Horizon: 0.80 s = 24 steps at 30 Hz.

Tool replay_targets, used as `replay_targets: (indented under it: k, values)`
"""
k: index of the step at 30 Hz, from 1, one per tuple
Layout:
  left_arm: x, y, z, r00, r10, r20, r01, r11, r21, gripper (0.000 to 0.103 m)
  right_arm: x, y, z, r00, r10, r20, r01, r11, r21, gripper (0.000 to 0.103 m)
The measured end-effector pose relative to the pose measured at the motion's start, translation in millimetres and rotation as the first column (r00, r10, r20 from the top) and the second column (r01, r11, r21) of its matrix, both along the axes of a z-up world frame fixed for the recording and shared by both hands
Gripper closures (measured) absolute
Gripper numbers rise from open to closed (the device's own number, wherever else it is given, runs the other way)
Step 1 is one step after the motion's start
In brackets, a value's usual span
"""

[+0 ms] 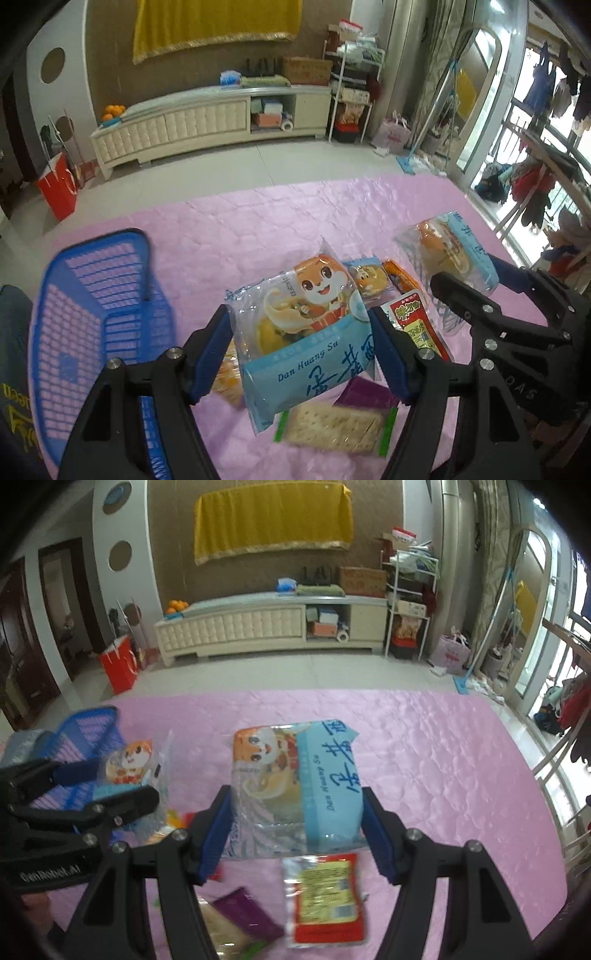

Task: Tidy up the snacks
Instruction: 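Carry both bread bags over the blue basket with both tools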

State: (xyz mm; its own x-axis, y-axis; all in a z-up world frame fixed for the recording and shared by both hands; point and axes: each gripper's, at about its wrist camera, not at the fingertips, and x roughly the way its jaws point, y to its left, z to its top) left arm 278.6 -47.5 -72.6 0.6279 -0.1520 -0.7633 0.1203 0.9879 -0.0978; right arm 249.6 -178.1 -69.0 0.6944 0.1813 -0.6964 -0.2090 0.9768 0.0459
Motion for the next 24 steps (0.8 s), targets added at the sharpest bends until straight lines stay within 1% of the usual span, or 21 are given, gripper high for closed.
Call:
replay_targets:
  k: [3,5,11,14,17,20,24]
  values:
    - [-21,24,17,0.999,0.019,0.035,-0.018,1.000,-0.021,0.032,-10,18,13,1.000,0.018,0.015,-0.018,1.000,-0.025,0.032]
    - [-32,37,26,0.998,0.029,0.054,-0.027,0.999,-0.022,0.032,-17,29,22,0.999,0.033,0.027,-0.032,0.999,-0.030,0.032]
    - [-52,80,50,0.995,0.052,0.090,-0.050,0.999,-0.020,0.032,-33,68,42,0.996,0.074,0.058,-0.072,0.997,-0.041,0.032]
    - [-59,103,59,0.991,0.078,0.109,-0.076,0.997,-0.024,0.032,-37,85,47,0.994,0.080,0.072,-0.079,0.997,-0.016,0.032]
    - [-66,122,63,0.990,0.086,0.115,-0.084,0.996,-0.019,0.032,-37,100,50,0.995,0.068,0.072,-0.068,0.998,0.009,0.032]
    - [-73,144,65,0.990,0.087,0.114,-0.086,0.996,-0.014,0.032,-38,118,49,0.994,0.088,0.064,-0.089,0.996,0.010,0.032]
    - [-69,165,63,0.991,0.103,0.083,-0.100,0.994,-0.037,0.032,-38,141,46,0.991,0.120,0.052,-0.120,0.993,0.005,0.032]
